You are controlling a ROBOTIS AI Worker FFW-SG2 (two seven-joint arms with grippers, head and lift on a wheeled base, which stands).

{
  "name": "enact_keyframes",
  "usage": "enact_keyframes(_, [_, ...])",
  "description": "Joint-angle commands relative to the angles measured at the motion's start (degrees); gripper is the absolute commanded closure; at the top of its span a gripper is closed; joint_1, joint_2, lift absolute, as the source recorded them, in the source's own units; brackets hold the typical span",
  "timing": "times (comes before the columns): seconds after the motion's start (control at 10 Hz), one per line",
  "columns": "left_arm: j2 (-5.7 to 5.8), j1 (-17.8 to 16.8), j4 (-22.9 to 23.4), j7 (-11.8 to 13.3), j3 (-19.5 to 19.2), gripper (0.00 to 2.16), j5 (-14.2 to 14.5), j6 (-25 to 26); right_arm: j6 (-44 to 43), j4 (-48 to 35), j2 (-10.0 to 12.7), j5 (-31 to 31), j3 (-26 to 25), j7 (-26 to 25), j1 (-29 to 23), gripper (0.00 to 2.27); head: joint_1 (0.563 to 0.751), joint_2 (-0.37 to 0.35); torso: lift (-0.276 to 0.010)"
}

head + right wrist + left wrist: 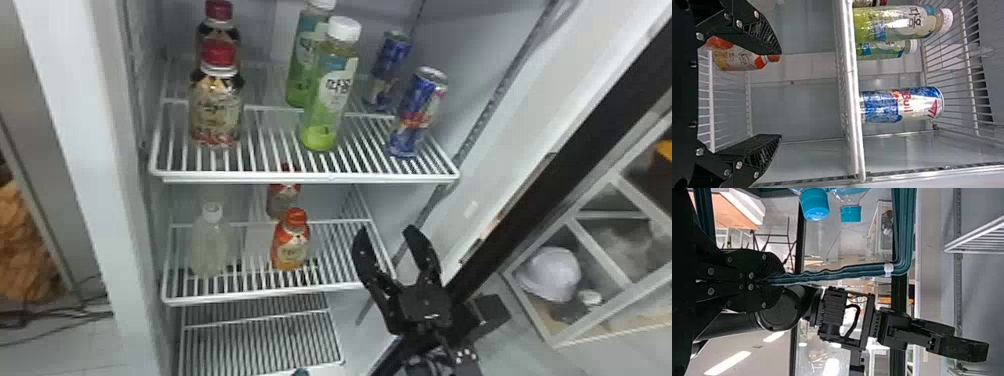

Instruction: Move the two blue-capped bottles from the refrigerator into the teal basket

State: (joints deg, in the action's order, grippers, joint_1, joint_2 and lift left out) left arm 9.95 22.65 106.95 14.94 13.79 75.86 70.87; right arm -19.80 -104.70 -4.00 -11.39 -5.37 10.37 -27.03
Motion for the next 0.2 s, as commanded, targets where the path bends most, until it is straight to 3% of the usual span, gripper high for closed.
enact_keyframes(0.0, [0.07, -0.16, 0.0, 0.0, 0.1, 1.17, 0.08, 0.14, -0.31, 0.29, -0.22, -0.04, 0.36, 0.0, 0.18, 0.29, 0.695, -0.35, -0.136])
enact_keyframes(0.1, [0.07, -0.16, 0.0, 0.0, 0.1, 1.17, 0.08, 0.0, -0.45, 0.43, -0.31, -0.04, 0.54, 0.0, 0.32, 0.29, 0.695, -0.35, -0.136])
